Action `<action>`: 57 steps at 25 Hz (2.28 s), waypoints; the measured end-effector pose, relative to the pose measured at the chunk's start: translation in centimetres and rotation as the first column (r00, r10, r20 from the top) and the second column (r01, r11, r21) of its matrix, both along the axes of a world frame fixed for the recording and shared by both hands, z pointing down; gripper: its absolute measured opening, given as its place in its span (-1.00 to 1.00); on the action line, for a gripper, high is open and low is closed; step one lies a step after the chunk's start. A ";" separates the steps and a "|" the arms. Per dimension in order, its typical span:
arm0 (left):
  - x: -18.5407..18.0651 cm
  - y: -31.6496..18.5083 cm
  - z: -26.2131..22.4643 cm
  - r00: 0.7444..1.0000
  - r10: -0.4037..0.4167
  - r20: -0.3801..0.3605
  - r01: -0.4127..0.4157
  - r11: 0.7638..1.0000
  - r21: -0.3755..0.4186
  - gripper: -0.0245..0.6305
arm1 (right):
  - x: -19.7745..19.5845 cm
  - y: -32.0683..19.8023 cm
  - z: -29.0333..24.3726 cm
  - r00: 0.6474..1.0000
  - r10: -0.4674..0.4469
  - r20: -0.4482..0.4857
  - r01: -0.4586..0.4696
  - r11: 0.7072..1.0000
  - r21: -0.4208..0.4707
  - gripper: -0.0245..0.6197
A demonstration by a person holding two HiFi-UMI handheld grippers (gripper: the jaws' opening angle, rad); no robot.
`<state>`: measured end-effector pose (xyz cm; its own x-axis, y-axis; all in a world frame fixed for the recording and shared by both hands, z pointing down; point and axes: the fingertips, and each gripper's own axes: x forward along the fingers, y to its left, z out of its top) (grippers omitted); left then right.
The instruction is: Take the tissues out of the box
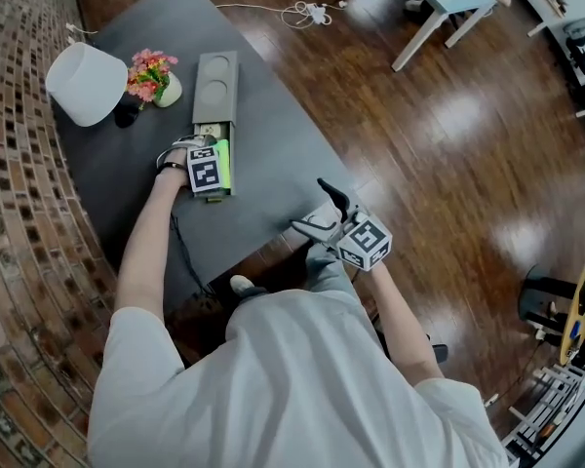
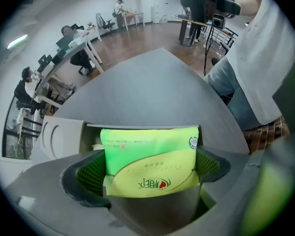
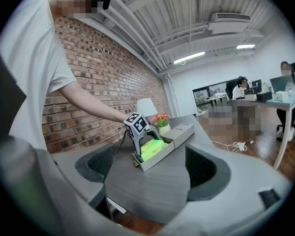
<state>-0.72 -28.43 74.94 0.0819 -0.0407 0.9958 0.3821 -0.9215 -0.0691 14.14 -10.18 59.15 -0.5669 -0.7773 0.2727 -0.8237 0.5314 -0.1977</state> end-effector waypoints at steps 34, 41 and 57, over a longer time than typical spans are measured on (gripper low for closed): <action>-16.8 9.2 -24.9 -0.085 -0.447 -0.890 0.832 0.460 -0.310 0.68 | -7.8 -9.1 -13.2 0.995 0.044 0.091 -0.075 0.926 0.369 0.52; -18.3 12.4 -27.8 -0.270 -0.261 -0.927 0.873 0.339 -0.350 0.69 | -9.6 -9.0 -14.3 0.993 0.082 0.087 -0.110 0.910 0.399 0.52; -20.5 12.6 -28.5 -0.354 -0.131 -0.926 0.908 0.189 -0.374 0.69 | -9.3 -9.0 -14.5 0.982 0.191 -0.004 -0.174 0.902 0.396 0.50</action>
